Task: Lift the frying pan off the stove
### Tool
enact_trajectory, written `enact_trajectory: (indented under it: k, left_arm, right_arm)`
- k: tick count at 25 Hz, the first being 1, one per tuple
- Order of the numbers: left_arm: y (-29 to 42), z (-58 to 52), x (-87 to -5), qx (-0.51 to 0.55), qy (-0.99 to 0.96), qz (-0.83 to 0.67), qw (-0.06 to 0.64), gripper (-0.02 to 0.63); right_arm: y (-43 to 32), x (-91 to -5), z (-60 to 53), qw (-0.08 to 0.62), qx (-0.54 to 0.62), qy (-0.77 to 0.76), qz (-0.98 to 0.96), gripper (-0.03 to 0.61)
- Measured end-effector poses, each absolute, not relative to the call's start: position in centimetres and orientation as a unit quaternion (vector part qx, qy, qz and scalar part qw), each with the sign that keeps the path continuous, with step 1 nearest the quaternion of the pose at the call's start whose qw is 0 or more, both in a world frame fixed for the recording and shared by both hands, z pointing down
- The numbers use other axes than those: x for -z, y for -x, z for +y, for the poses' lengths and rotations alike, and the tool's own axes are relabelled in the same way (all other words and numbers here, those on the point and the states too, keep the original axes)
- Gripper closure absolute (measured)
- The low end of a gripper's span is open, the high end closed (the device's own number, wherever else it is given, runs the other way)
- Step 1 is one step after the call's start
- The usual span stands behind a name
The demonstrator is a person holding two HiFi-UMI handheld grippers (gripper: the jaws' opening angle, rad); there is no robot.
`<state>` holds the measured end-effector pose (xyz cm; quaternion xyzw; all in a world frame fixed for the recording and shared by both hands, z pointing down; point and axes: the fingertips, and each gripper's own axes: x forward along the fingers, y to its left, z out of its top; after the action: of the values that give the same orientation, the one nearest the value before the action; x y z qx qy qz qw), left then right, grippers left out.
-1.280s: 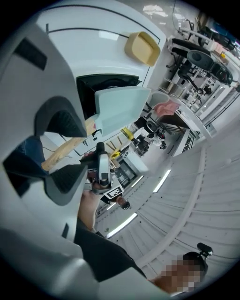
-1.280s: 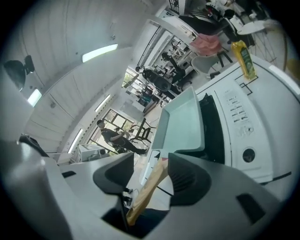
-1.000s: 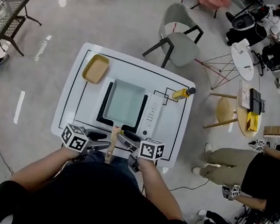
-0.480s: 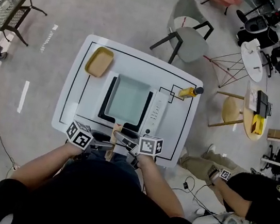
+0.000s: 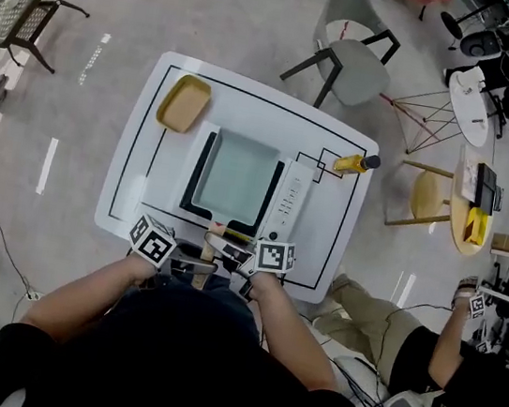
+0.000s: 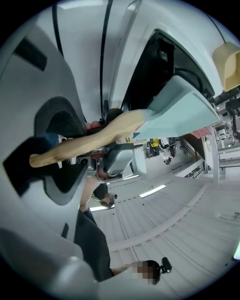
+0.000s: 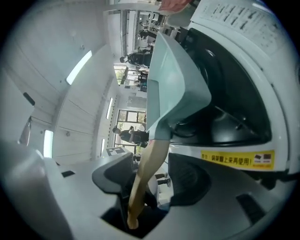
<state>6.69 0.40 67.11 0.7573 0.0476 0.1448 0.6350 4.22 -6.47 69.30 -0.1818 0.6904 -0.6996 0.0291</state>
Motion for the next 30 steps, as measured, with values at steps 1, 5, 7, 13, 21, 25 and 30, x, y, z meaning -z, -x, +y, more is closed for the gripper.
enact_trajectory:
  k: [1, 5, 7, 13, 21, 25, 30]
  left_arm:
    - [-6.8, 0.4, -67.1, -0.143, -0.754, 0.051, 0.64, 0.438]
    - [-6.9, 0.5, -67.1, -0.139, -0.741, 0.064, 0.654, 0.453]
    - [-7.0, 0.6, -67.3, -0.139, -0.74, 0.067, 0.655, 0.466]
    - [-7.0, 0.7, -67.3, -0.14, -0.74, 0.072, 0.654, 0.483]
    - [-6.9, 0.7, -66.7, -0.133, -0.739, 0.085, 0.655, 0.483]
    - [-6.9, 0.5, -66.3, -0.122, -0.738, 0.089, 0.658, 0.482]
    - [-7.0, 0.4, -65.6, -0.119, -0.742, 0.093, 0.653, 0.477]
  right_arm:
    - [-4.1, -69.3, -6.6, 0.033, 0.703, 0.177, 0.688, 0.339]
    - [-3.5, -69.3, -6.8, 0.052, 0.721, 0.156, 0.673, 0.364]
    - [-3.4, -69.5, -6.7, 0.055, 0.728, 0.15, 0.667, 0.384]
    - [-3.1, -69.1, -6.7, 0.071, 0.736, 0.13, 0.661, 0.413]
    - [-2.8, -67.9, -7.2, 0.11, 0.744, 0.114, 0.649, 0.428]
    - [-2.9, -68.0, -7.3, 0.111, 0.745, 0.12, 0.646, 0.428]
    - [-2.9, -67.6, -7.3, 0.111, 0.747, 0.12, 0.644, 0.426]
